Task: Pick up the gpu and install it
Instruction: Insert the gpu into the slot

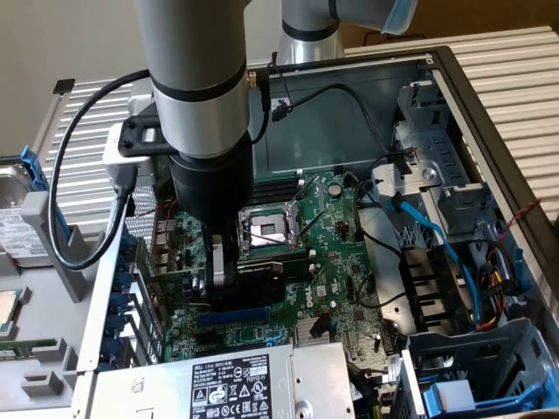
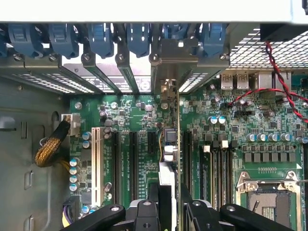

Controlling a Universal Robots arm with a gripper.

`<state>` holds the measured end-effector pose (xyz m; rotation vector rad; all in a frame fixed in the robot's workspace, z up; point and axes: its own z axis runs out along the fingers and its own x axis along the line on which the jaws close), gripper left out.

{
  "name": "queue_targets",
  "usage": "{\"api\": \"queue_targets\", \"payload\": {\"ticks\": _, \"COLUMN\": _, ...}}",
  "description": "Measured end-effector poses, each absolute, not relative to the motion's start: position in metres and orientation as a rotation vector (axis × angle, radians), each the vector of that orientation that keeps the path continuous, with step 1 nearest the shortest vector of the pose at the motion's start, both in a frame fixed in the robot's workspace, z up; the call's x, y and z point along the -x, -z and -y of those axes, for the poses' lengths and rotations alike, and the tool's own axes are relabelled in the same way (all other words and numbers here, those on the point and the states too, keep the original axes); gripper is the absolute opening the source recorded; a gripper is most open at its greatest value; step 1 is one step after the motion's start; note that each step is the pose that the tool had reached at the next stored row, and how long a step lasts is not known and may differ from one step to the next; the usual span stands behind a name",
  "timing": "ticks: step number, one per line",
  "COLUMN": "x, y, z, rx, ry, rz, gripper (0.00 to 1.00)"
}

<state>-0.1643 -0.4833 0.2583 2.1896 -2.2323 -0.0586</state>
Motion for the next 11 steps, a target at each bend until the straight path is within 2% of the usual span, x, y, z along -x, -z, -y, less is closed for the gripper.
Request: {"api": "queue_targets", "payload": {"ticks": 11, "x": 0.1651, "y": -0.2556, "z": 0.4833, "rx": -2.191, "ry": 0.054, "rz": 2.235, "gripper": 0.27}}
